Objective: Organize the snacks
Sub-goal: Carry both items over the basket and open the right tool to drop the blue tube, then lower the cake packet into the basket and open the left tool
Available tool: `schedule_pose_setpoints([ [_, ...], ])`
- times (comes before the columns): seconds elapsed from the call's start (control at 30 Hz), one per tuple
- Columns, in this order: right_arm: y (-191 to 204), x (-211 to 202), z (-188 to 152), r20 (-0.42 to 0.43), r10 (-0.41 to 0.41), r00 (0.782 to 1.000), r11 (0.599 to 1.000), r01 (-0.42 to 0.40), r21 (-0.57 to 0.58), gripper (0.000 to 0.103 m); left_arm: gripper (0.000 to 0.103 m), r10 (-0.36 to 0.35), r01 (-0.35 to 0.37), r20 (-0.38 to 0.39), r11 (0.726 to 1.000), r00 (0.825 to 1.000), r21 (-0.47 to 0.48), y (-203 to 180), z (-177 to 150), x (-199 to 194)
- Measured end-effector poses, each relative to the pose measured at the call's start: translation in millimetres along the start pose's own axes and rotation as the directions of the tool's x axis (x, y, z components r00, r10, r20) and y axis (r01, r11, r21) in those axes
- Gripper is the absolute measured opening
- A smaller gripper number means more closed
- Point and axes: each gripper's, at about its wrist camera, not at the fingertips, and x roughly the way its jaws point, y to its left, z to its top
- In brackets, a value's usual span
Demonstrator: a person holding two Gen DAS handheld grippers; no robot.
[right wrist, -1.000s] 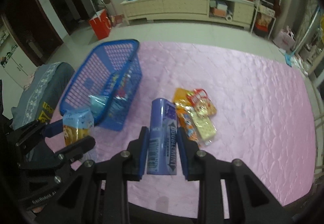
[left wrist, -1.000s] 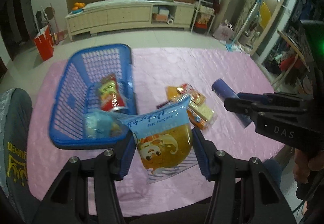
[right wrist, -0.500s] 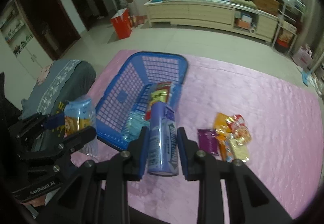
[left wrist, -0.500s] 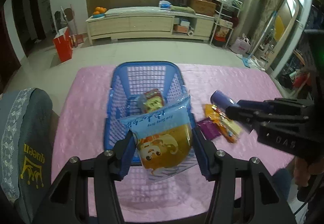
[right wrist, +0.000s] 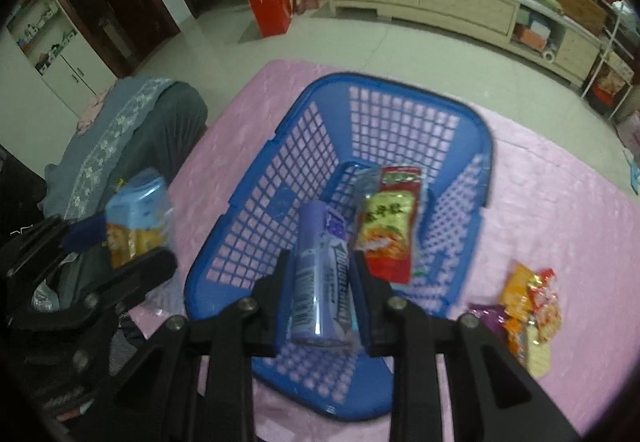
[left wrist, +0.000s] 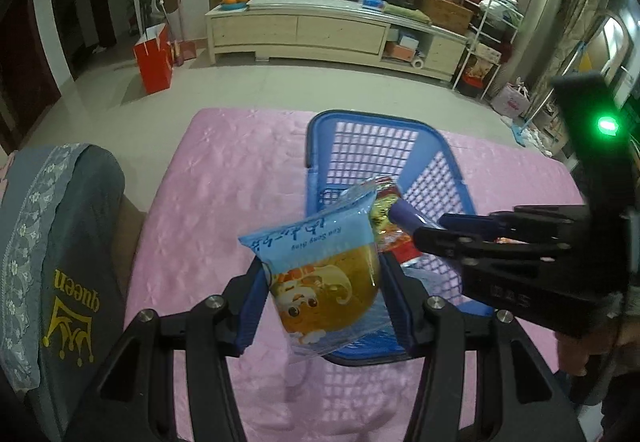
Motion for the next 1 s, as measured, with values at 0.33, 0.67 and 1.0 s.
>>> schedule_pose_setpoints([
  [0.33, 15.4, 45.3, 20.7, -0.026, 0.0, 1.0, 1.0, 0.0, -0.002, 0.033, 0.051, 0.029, -0.029, -0.02, 0.999, 0.999, -0.023, 25.3, 0.3, 14.5],
  [0.67, 6.0, -2.5, 16.3, 0.052, -0.077, 0.996, 0.997, 0.079, -0.027, 0.082, 0.051, 0.022, -0.022, -0.012, 1.0, 1.0, -0.021, 18.6, 1.4, 9.0],
  [1.0, -28.4, -48.9, -1.4, 0.081, -0.105, 0.991, 0.994, 0.106, -0.003, 0.085, 0.051, 0.003, -0.003, -0.001, 1.0, 1.0, 0.012, -5.6, 3.3, 1.0],
])
